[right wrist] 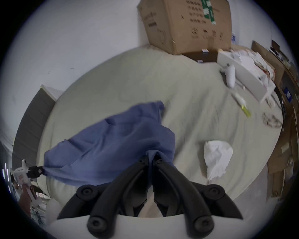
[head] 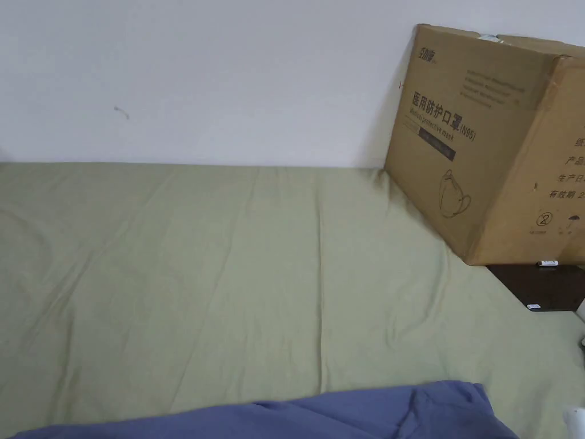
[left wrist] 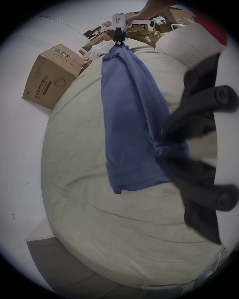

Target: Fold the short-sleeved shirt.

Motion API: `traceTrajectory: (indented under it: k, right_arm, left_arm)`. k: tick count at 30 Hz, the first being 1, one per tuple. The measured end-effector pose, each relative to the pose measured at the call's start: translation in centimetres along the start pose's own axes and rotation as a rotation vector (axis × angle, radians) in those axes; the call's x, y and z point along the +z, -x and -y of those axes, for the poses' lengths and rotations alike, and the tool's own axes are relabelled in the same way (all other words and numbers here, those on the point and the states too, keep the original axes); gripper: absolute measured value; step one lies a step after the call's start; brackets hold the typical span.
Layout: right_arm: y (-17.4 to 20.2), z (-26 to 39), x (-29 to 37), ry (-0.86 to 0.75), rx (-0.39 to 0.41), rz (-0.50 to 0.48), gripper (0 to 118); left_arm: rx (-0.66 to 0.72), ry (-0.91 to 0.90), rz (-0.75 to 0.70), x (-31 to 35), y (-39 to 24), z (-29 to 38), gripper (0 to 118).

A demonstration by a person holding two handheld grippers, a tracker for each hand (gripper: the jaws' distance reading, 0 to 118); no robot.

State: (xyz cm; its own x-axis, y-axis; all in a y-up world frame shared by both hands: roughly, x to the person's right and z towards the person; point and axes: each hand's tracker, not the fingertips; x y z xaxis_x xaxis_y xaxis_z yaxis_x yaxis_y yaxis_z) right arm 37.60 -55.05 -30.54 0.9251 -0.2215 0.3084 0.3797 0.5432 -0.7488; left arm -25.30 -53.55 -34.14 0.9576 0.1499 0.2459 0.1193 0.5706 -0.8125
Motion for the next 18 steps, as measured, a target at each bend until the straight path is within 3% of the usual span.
traceTrajectory:
  k: [1,2,3,4,5,11,13,15,16,17,18]
  right_arm:
    - [0.1,0.1,-0.1,-0.047,-0.013,0.017,14]
    - [0.3,0.0,0.2,-0.085,0.001,0.024,44]
    - [0.6,-0.2,0.8,-0.106,0.023,0.024,76]
    - [1.1,-0.5,1.7,-0.120,0.043,0.027,104]
    - [1.9,-0.6,3.4,-0.164,0.064,0.003,118]
    - [9.8,0.4,12.8,-0.518,0.196,-0.189,118]
    - [13.3,2.7,15.4,-0.820,0.263,-0.191,118]
    - [16.5,4.3,16.5,-1.003,0.302,-0.197,117]
    - [17.8,4.7,16.6,-1.033,0.312,-0.224,116]
    - [19.0,5.0,16.6,-1.040,0.316,-0.259,105]
    - [20.2,5.4,16.6,-1.033,0.317,-0.267,73]
  left_arm:
    - [-0.015,-0.010,-0.025,0.0,0.1,-0.1,59]
    - [-0.033,-0.027,-0.066,0.5,0.0,-0.2,99]
    - [-0.035,-0.059,-0.088,1.3,-0.1,-0.3,118]
    - [-0.008,-0.147,-0.066,2.5,-0.1,-0.6,117]
    - [-0.013,-0.157,-0.067,3.5,-0.3,-1.0,112]
    - [0.035,-0.476,-0.022,10.8,-4.3,-1.9,114]
    - [0.059,-0.653,-0.013,13.3,-8.6,-1.7,114]
    - [0.033,-0.871,-0.028,14.4,-11.2,-0.9,108]
    - [0.014,-0.944,-0.058,14.0,-10.8,-0.1,100]
    - [0.001,-0.994,-0.100,14.1,-11.9,0.0,75]
    - [-0.016,-1.030,-0.163,14.2,-13.1,0.2,41]
